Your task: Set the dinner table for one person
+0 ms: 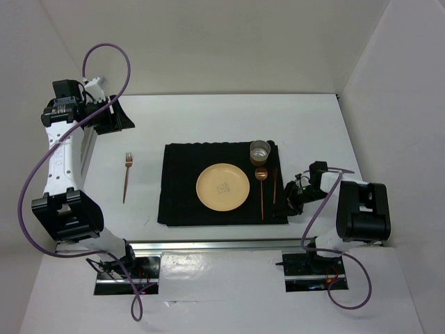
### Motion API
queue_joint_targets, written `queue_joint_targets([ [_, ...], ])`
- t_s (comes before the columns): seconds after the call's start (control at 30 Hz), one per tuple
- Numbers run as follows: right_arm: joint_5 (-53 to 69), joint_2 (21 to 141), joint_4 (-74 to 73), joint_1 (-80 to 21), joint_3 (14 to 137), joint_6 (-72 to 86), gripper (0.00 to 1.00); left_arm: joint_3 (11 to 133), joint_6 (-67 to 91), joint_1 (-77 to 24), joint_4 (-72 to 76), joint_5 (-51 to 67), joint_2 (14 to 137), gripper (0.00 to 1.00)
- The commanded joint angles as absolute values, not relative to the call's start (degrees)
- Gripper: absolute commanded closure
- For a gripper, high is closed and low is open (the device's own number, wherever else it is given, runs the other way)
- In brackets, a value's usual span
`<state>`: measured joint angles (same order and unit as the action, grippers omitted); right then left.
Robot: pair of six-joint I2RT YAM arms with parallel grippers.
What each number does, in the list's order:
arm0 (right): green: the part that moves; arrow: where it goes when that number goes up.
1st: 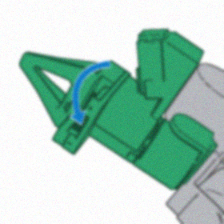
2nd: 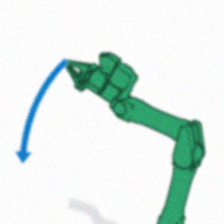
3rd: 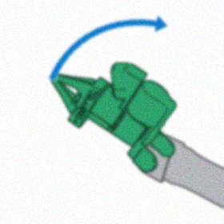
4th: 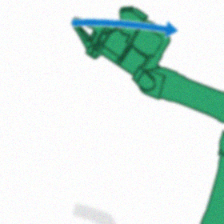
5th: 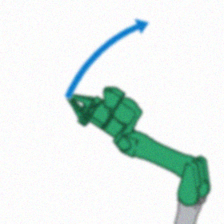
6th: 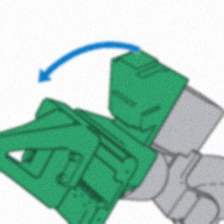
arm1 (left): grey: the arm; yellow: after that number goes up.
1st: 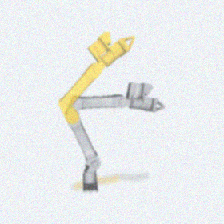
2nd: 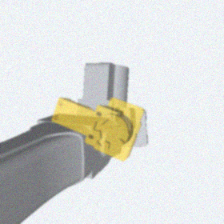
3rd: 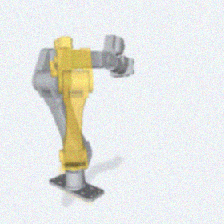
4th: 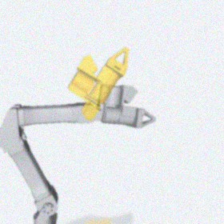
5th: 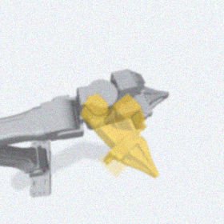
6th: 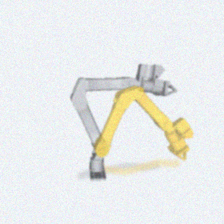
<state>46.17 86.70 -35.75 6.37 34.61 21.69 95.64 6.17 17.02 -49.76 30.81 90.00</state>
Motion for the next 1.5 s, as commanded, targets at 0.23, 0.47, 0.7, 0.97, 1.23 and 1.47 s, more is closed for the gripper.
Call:
queue_joint_targets([
  [0.23,34.6,81.1,-42.8,6.6,40.4,24.4,0.56,96.6,5.3,17.3,-49.6,32.8,90.1,0.32],
  [0.47,19.3,80.8,-43.9,-0.5,49.9,28.2,0.56,96.6,5.3,17.3,-49.6,32.8,90.1,0.32],
  [0.7,8.1,89.2,-43.9,-9.7,55.0,28.2,0.56,96.6,4.7,17.3,-49.6,32.8,90.1,0.32],
  [0.97,5.0,94.7,-42.7,-12.7,58.8,28.2,0.56,96.1,4.2,17.3,-49.6,32.8,90.1,0.32],
  [1.23,3.0,96.9,-39.6,-14.9,59.9,23.6,0.77,96.1,4.2,17.3,-49.6,32.8,90.1,0.32],
  [1.47,3.4,97.5,-38.5,-14.9,60.9,20.2,0.83,96.1,3.7,17.3,-50.1,32.8,90.1,0.32],
])
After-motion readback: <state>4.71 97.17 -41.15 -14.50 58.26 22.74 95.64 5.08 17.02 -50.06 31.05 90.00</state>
